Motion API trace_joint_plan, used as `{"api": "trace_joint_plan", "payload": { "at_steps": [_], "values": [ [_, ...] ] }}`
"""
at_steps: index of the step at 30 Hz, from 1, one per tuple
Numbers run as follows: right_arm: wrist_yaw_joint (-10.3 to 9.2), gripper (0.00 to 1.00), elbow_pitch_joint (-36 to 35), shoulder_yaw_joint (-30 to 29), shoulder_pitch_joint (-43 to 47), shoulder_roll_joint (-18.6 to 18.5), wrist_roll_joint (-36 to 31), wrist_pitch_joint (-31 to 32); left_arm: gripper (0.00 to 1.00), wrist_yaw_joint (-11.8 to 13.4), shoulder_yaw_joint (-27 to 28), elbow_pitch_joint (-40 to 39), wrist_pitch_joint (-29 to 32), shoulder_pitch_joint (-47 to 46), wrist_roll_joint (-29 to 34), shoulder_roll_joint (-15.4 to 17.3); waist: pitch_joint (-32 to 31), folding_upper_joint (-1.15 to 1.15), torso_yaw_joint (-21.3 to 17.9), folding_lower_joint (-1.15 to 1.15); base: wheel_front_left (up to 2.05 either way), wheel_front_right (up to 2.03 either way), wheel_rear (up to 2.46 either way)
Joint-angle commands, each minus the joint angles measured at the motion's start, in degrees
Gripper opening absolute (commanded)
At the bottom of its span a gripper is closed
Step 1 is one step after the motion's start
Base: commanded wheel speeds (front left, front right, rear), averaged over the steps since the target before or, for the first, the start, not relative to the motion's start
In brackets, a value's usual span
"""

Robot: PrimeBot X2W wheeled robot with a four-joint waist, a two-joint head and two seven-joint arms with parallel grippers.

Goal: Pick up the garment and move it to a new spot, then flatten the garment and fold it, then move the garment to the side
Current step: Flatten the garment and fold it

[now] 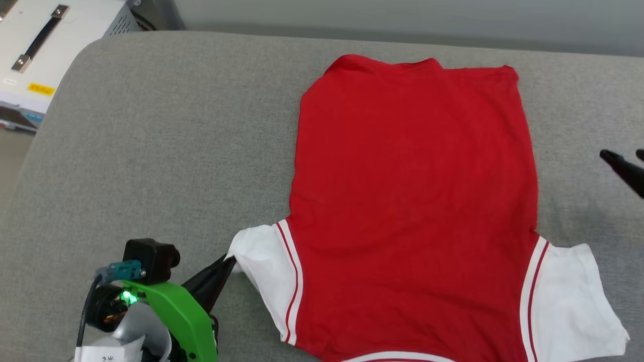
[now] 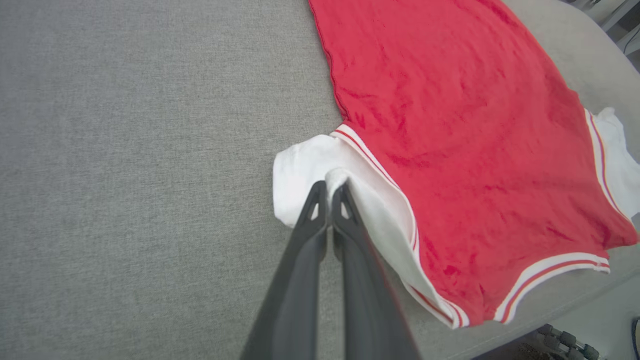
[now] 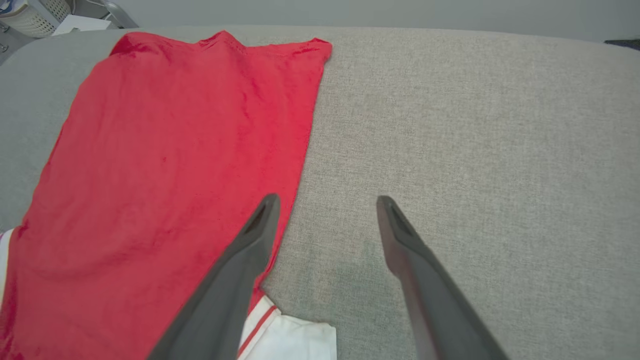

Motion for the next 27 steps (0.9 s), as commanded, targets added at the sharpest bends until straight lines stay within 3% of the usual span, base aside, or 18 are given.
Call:
{"api": "trace_joint_plan", "payload": {
  "at_steps": [1, 8, 16, 27],
  "values": [
    [-0.04, 1.0, 1.11, -0.87, -3.29, 0.71, -0.9, 2.0, 0.0, 0.52, -0.14, -1.29, 0.43, -1.36, 1.05, 0.38, 6.62, 0.0, 4.92, 0.0, 0.0, 0.0, 0.0],
    [-0.04, 1.0, 6.92, -4.61, -19.18, 3.29, -7.57, 13.15, 0.0, 1.71, -1.65, -7.17, 2.04, -5.0, 5.06, -0.04, 14.98, 0.0, 9.71, 0.0, 0.0, 0.0, 0.0],
    [-0.04, 1.0, 14.69, -6.7, -32.11, 4.11, -16.46, 19.85, 0.0, 1.56, -2.97, -9.53, 1.75, -8.38, 7.32, -2.56, 20.75, 0.0, 14.05, 0.0, 0.0, 0.0, 0.0],
    [-0.04, 1.0, 19.03, -4.39, -37.17, 3.46, -23.29, 23.14, 0.0, 0.11, -3.83, -7.92, -0.18, -10.64, 7.66, -5.43, 23.56, 0.0, 17.27, 0.0, 0.0, 0.0, 0.0]
  ]
}}
